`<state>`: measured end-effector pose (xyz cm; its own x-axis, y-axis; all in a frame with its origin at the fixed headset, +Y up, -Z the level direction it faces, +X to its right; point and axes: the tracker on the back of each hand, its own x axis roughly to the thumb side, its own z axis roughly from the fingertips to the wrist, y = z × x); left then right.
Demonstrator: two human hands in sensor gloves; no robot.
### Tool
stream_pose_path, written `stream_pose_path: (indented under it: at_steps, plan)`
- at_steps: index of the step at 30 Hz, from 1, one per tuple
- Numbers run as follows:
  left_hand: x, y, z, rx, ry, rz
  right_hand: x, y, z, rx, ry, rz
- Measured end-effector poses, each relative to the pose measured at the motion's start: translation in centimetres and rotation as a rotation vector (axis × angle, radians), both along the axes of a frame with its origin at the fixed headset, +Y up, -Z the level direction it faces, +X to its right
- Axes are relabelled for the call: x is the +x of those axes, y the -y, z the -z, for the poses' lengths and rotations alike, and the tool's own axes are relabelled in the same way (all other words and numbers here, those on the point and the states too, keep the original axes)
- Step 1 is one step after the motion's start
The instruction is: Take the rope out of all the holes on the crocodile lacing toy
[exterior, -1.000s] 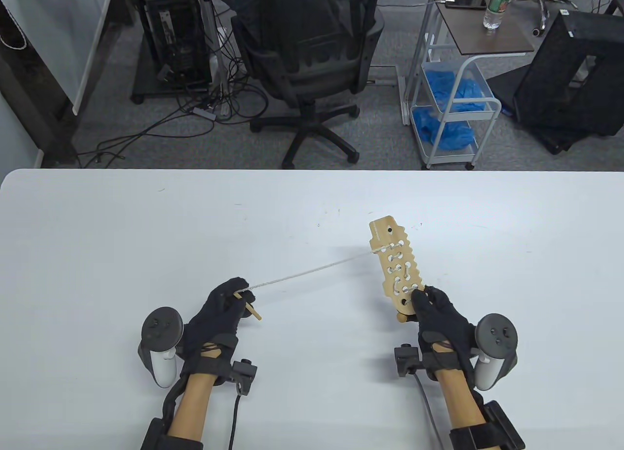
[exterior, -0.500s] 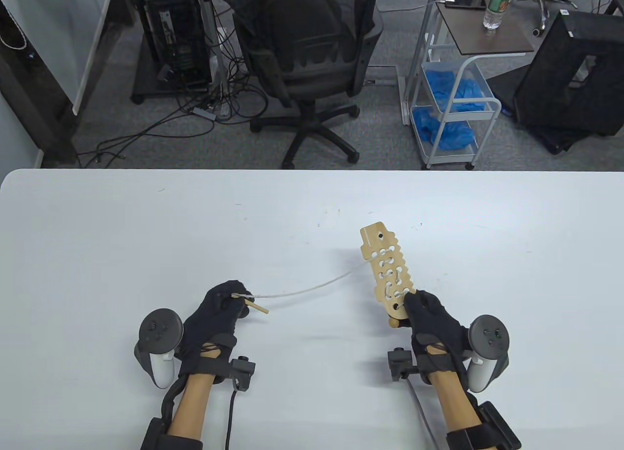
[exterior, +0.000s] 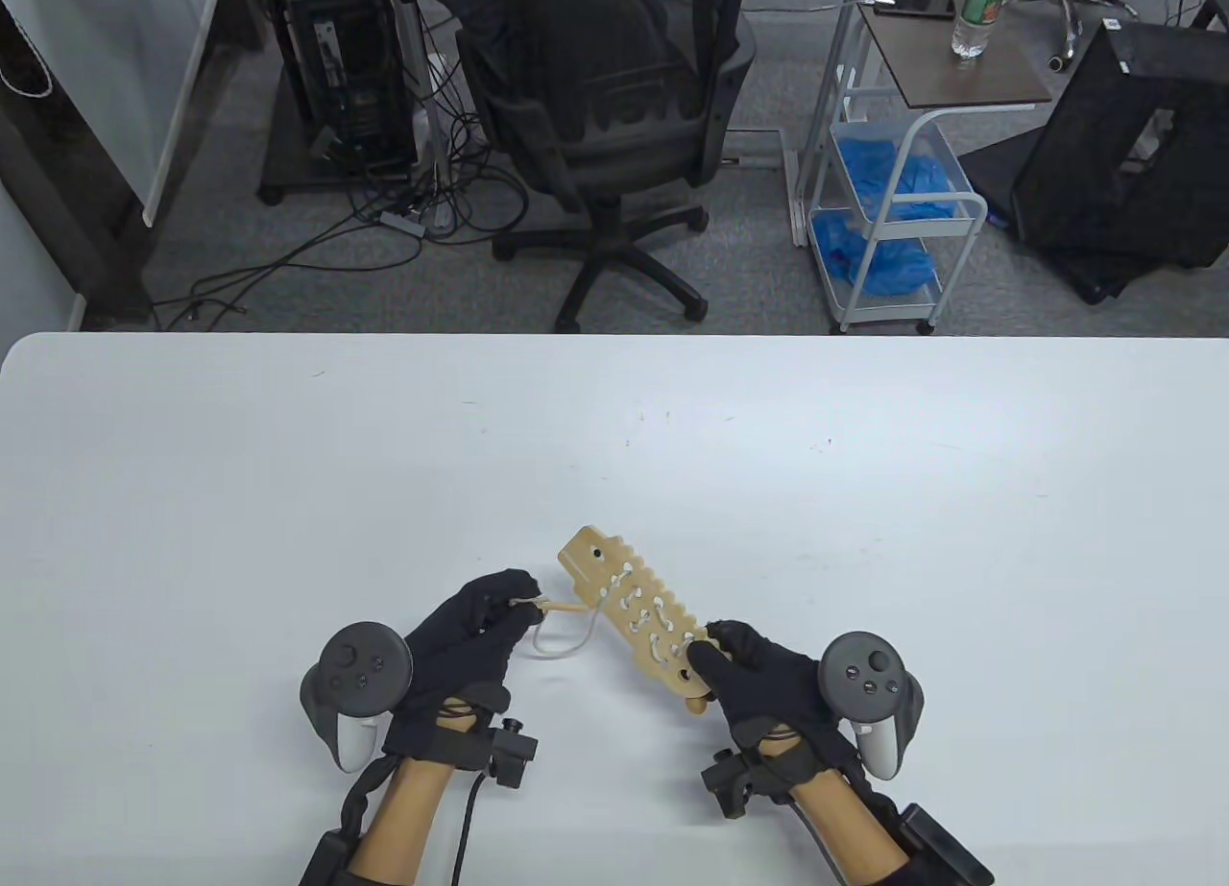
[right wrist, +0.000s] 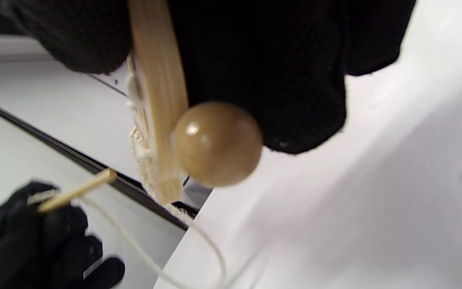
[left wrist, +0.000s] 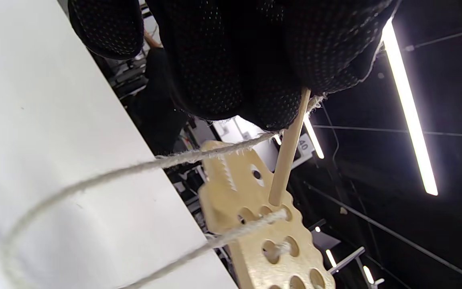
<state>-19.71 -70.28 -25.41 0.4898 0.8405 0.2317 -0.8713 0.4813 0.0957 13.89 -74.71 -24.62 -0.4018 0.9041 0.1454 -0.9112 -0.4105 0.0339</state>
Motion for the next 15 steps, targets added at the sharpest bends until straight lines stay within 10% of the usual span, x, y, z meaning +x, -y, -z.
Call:
stream_pose_path:
  at_steps: [15]
  plan:
    - [1.02,-0.65,-0.59,0.060,-0.026,0.134,-0.95,0.00,-0.22,0.004,-0.064,-0.061]
